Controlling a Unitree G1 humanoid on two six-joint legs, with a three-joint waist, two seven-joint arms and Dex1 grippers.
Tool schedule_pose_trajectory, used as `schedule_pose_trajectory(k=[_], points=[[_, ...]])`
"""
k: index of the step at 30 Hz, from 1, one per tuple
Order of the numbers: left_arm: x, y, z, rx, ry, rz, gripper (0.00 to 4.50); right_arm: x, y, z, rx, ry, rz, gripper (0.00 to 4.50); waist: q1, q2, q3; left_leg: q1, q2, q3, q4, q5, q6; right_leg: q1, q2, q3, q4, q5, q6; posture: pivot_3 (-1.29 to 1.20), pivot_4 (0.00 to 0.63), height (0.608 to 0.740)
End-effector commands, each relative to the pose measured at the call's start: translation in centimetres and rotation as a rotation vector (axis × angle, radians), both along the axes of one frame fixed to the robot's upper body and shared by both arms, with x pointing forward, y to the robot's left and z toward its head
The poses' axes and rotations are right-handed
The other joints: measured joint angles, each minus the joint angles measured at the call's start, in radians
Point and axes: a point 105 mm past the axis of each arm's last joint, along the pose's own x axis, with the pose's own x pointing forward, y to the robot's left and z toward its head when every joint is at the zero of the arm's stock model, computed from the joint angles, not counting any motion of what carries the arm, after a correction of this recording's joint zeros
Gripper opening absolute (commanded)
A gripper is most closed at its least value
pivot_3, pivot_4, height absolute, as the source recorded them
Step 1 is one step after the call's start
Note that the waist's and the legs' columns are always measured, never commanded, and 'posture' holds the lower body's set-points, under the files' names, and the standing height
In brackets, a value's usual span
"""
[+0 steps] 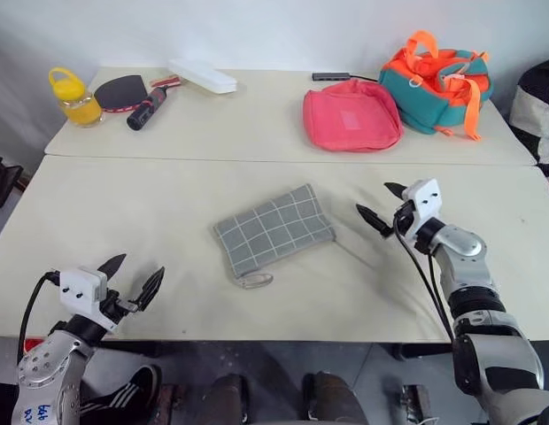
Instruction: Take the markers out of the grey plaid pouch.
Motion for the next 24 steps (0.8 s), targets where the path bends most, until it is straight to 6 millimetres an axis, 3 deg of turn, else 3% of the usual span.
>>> schedule_pose_trajectory(k=[1, 7, 8, 10, 17, 21, 24], points=[[-0.3, -0.3, 1.7, 0.024, -0.072, -0.006, 4.45, 0.1, 0.1, 1.1, -0.008, -0.043, 0.012, 4.5, -0.002, 0.0, 0.0, 0.0, 0.0, 0.0, 0.0, 0.0, 0.0, 0.0, 0.0, 0.0, 0.0, 0.0, 0.0, 0.0, 0.15, 0.74], [0.2, -1.8, 1.5, 0.058, -0.057, -0.077, 4.45, -0.1, 0.5, 1.8, -0.004, -0.065, 0.039, 4.5, -0.003, 0.0, 0.0, 0.0, 0.0, 0.0, 0.0, 0.0, 0.0, 0.0, 0.001, -0.001, 0.0, 0.0, 0.0, 0.0, 0.15, 0.74], [0.4, -2.0, 1.8, 0.058, -0.078, -0.089, 4.49, -0.2, 0.9, 2.2, 0.012, -0.073, 0.055, 4.32, -0.003, 0.0, 0.0, 0.0, 0.0, 0.0, 0.0, 0.0, 0.0, 0.0, 0.001, -0.001, 0.0, 0.0, 0.0, 0.0, 0.15, 0.74], [0.9, -2.2, 2.2, 0.06, -0.102, -0.096, 4.5, -0.3, 1.9, 2.7, 0.041, -0.087, 0.082, 3.92, -0.003, 0.0, 0.0, 0.0, 0.001, 0.0, 0.0, 0.0, 0.0, 0.0, 0.001, -0.001, 0.0, 0.0, 0.0, 0.0, 0.15, 0.74], [1.9, -3.7, 2.7, 0.185, -0.154, -0.192, 4.5, -1.0, 8.9, 5.7, 0.123, -0.179, 0.211, 1.5, -0.006, 0.0, 0.0, 0.0, 0.001, 0.001, -0.001, 0.0, -0.001, -0.001, 0.001, -0.002, 0.002, 0.0, 0.0, 0.0, 0.15, 0.74], [2.4, -4.8, 2.6, 0.265, -0.182, -0.253, 4.5, -1.5, 12.7, 5.2, 0.122, -0.168, 0.274, 0.05, -0.002, 0.0, 0.0, 0.0, 0.001, 0.0, -0.002, 0.0, -0.001, -0.001, 0.001, -0.002, 0.002, 0.0, 0.0, 0.0, 0.15, 0.74], [2.3, -5.4, 2.1, 0.327, -0.183, -0.296, 4.5, -1.3, 14.5, 3.6, 0.046, -0.128, 0.28, 0.02, -0.003, 0.0, 0.0, 0.0, 0.0, 0.0, -0.002, 0.0, -0.001, -0.001, 0.001, -0.003, 0.002, 0.0, 0.0, 0.0, 0.15, 0.74]])
